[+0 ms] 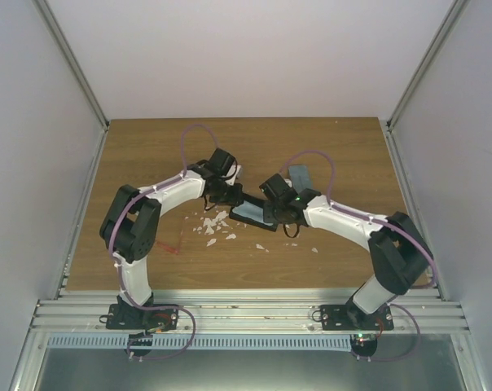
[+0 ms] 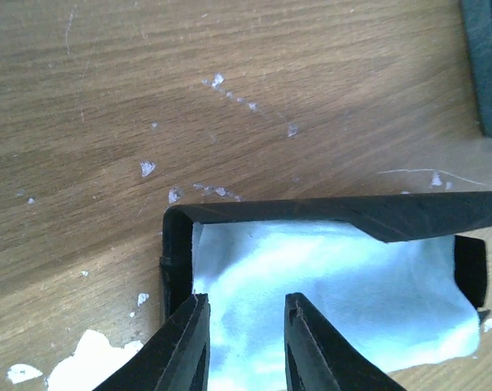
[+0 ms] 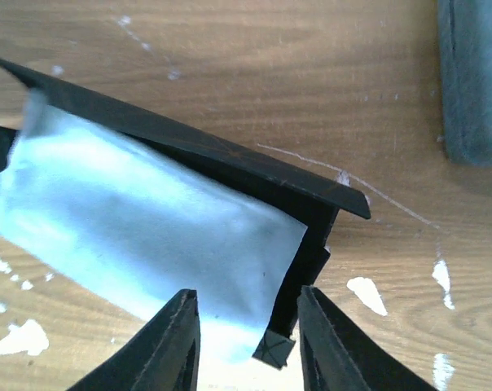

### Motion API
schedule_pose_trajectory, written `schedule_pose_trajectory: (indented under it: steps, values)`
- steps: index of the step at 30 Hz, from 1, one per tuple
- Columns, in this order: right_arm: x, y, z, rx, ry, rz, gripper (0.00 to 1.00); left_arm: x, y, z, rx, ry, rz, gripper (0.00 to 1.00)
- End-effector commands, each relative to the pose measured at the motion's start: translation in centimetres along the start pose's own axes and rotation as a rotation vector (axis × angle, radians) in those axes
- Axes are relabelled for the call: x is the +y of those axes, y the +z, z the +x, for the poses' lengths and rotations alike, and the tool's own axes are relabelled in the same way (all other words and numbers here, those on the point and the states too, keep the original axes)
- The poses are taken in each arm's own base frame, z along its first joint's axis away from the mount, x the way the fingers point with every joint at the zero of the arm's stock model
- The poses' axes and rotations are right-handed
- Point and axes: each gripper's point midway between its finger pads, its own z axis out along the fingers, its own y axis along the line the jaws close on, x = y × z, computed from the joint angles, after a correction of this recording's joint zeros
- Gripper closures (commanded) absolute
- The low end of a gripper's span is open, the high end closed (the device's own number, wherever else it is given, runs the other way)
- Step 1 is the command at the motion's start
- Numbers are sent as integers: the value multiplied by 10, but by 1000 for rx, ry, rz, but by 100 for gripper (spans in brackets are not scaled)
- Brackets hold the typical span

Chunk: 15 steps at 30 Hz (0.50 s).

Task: Organize the sunglasses
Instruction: Place the glasses cleaning cloth in the sunglasses case.

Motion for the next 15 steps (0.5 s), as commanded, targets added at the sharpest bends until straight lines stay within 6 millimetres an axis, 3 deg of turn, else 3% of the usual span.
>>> schedule_pose_trajectory:
  steps: [1, 7, 11, 15]
  values:
    - [2, -28, -19, -84, -28, -46, 63, -15, -31, -21, -84, 6, 34, 72]
    - [46, -36, -24, -110, -228, -273, 60, -12, -43, -21, -133, -25, 19, 72]
    - [76, -31, -21, -97, -339, -412, 51, 3, -55, -14, -204, -100, -2, 72]
    - [98, -18, -21, -76, -434, -482, 36, 20, -71, -1, -261, -180, 1, 72]
